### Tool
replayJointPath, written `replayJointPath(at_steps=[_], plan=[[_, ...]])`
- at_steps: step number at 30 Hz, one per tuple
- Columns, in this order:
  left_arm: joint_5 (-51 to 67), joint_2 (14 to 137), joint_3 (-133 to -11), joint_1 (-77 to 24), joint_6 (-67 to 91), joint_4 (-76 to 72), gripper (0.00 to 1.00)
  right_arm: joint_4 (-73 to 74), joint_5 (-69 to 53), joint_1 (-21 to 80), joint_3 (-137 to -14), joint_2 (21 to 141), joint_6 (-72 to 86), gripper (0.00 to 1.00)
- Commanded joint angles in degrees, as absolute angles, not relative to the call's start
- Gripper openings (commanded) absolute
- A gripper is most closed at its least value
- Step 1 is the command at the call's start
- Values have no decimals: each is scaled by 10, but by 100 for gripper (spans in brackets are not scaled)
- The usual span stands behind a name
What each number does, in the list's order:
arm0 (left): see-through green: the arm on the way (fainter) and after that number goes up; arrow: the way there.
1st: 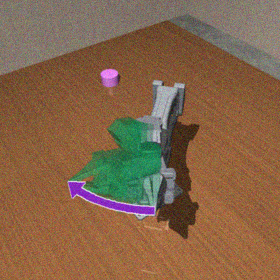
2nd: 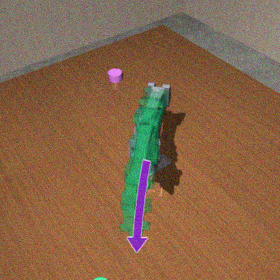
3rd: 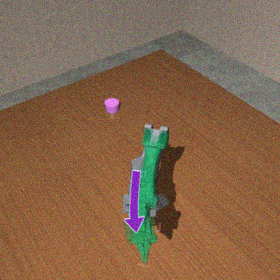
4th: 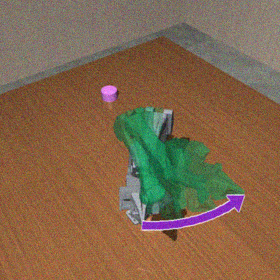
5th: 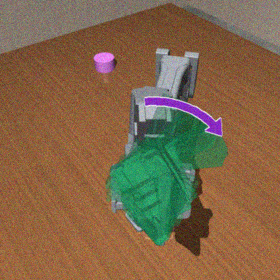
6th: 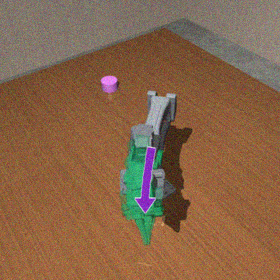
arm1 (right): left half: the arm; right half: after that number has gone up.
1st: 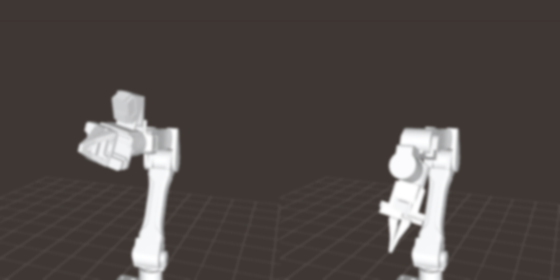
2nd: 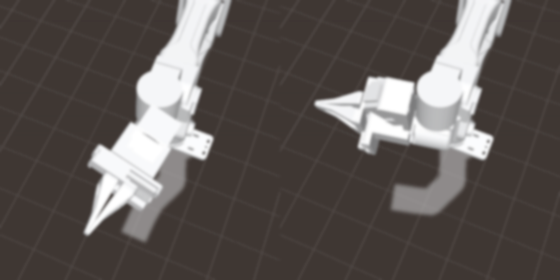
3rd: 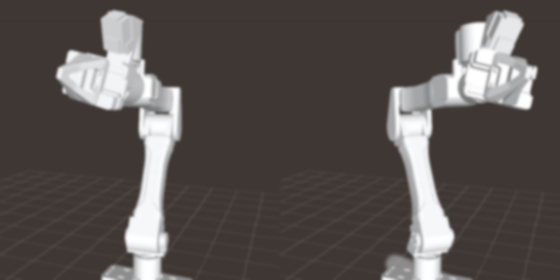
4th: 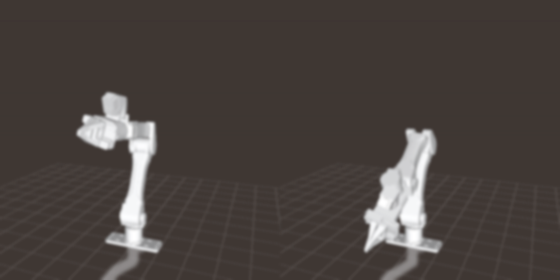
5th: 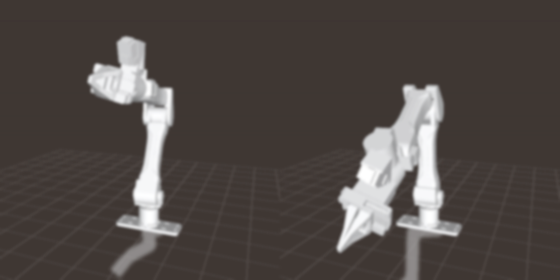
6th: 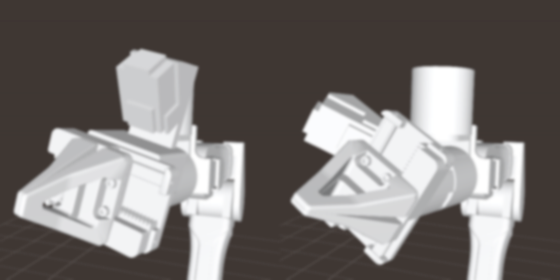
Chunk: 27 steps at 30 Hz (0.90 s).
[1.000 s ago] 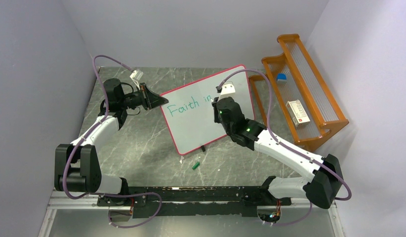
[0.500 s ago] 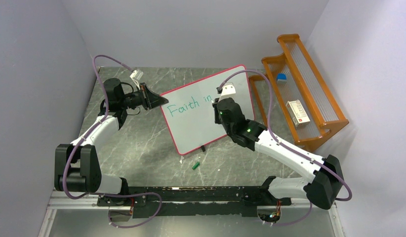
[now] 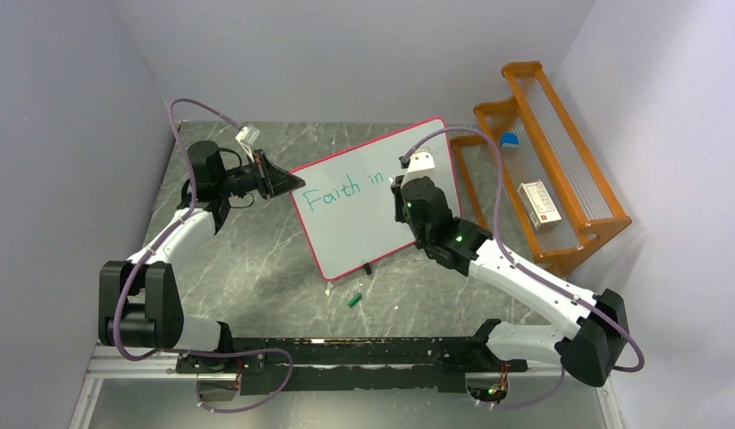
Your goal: Write a sentence on the whiteboard
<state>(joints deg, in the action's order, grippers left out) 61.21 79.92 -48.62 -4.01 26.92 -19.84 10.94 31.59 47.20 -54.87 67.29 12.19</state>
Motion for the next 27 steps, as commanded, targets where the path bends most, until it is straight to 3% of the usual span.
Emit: replayJointPath(at_steps=[1,27], plan=[[602,817,-482,-54,230,-142,5,94,331,452,-546,654,98,0],[603,817,-482,-54,230,-143,5,59,244,392,-563,684,95,0]])
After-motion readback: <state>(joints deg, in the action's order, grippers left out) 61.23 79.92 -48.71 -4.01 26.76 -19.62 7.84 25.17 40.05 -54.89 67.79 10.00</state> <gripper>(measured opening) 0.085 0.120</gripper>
